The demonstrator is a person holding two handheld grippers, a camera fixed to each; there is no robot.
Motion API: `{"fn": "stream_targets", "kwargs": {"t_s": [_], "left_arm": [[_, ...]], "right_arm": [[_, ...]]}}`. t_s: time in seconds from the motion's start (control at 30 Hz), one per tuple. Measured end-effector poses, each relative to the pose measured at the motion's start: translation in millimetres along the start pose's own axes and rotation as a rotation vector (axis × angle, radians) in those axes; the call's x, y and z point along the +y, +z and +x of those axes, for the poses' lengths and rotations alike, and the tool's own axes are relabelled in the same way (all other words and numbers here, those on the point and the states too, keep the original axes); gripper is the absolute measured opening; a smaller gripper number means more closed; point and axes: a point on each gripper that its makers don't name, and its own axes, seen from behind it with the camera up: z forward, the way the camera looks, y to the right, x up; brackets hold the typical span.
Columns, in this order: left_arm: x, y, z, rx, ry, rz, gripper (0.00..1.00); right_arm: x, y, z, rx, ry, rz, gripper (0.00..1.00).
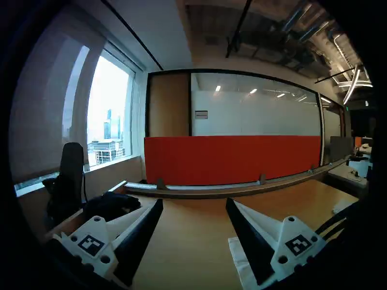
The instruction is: Fold towel
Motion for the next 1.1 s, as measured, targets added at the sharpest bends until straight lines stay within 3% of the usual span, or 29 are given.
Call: {"fn": "stream_targets", "kwargs": {"t_s": [0.3,0.57,1.1], "left_arm": [[7.7,0.3,17.1,-0.035,0.033,-0.044,0.97],[21.1,-6.3,12.0,-0.099,0.073,-0.128,0.97],[52.9,-37.0,-52.9,-0.335,0.144,-0.339,0.97]], "right_arm": [[-11.7,-3.2,5.5,-0.036,-0.021,0.033,0.99],[-19.7,-12.4,-1.3,-0.102,-0.074,0.086,1.0],[-42.5,-41.9,-52.6,-0.319,-0.222,0.269,1.0]]}}
